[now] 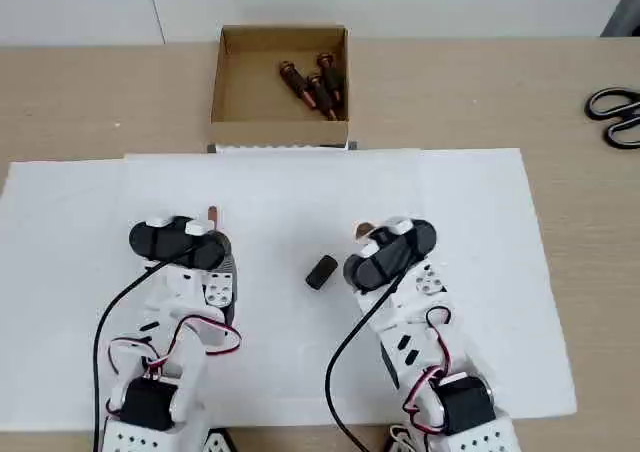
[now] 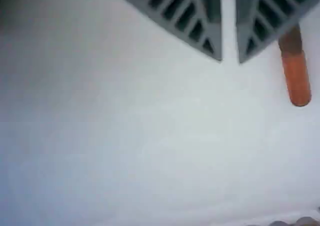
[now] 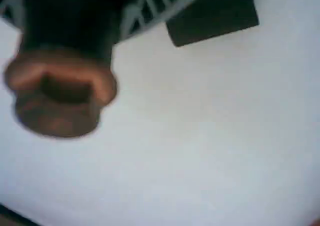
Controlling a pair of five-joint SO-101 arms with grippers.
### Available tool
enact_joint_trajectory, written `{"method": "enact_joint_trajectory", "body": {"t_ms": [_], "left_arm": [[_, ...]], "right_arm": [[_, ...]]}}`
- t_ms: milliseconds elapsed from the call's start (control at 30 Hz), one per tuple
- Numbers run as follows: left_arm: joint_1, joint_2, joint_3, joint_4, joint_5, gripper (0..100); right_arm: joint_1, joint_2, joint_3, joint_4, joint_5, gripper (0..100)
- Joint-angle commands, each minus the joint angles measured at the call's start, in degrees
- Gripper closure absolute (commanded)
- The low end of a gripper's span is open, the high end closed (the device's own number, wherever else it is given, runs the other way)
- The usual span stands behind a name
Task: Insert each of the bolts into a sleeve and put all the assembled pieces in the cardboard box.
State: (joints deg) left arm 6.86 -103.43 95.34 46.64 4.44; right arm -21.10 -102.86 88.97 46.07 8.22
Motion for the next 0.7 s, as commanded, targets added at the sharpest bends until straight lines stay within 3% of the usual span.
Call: {"method": "enact_joint_trajectory", "body": {"t_ms": [0, 133, 300, 400, 667], "left_arm": [[-0.9, -0.4, 1.0, -3.9, -0.5, 99], [-0.8, -0.4, 1.0, -2.8, -3.3, 99], [-0.5, -0.4, 1.0, 5.5, -17.8, 99], [-0.6, -0.5, 0.9, 5.6, -17.4, 99], [-0.8, -0.5, 0.9, 5.1, -15.6, 99]], "right_arm": [[1.7, 0.0, -4.8, 0.0, -0.5, 99.6], [1.7, 6.7, -9.8, -0.4, -0.5, 99.6], [2.1, 29.7, -25.9, -2.9, -4.1, 99.6], [2.8, 47.2, -40.8, -4.3, -7.6, 99.6], [2.7, 86.9, -79.4, -4.0, -7.8, 99.6]]}}
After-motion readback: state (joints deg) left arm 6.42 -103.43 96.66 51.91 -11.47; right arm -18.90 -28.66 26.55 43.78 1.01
